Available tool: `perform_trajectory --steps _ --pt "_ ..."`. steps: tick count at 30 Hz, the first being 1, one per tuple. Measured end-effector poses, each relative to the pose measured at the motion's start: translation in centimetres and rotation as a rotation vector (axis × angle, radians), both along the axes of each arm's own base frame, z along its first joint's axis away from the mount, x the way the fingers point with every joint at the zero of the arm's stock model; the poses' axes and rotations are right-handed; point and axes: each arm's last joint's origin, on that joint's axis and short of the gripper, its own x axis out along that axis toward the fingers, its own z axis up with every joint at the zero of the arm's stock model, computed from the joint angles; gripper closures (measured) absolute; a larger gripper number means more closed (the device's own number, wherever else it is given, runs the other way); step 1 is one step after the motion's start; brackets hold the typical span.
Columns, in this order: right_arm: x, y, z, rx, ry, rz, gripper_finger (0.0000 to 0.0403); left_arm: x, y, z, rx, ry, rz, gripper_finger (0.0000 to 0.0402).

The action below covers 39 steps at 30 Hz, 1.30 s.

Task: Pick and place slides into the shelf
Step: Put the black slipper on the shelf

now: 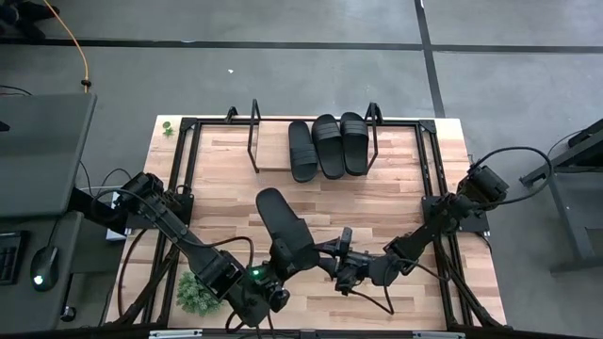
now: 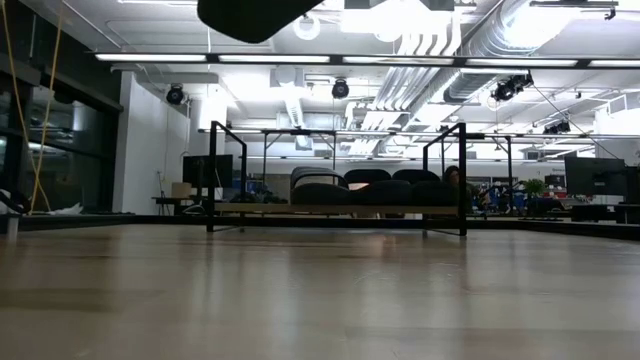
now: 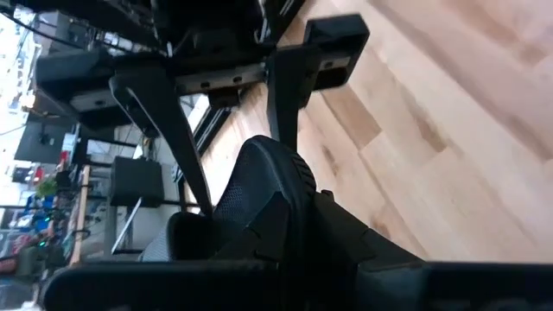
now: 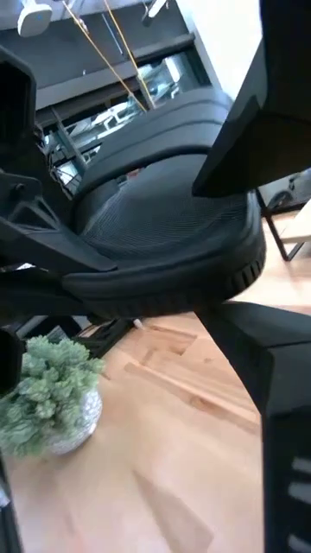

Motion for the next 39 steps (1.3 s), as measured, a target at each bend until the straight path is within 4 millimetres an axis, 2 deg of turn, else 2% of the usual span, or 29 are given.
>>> perform_trajectory --steps 12,21,32,39 --pt "0.0 0.1 0.0 0.02 0.0 0.032 0.0303 0.2 -0.2 0.2 -0.012 -0.008 -0.029 0.0375" --pt "0.0 -0.1 0.0 0.036 -0.008 -0.007 0.0386 -0.1 0.1 0.1 0.024 -0.021 0.037 0.0363" --pt "0.0 -0.3 0.0 0.029 -0.019 -0.1 0.0386 -0.6 0.8 -0.1 0.104 -0.059 0.169 0.0264" --pt "0.2 -1.0 0.0 0.006 -0.016 -0.183 0.0387 -1.0 1.2 -0.2 0.148 -0.092 0.251 0.0226"
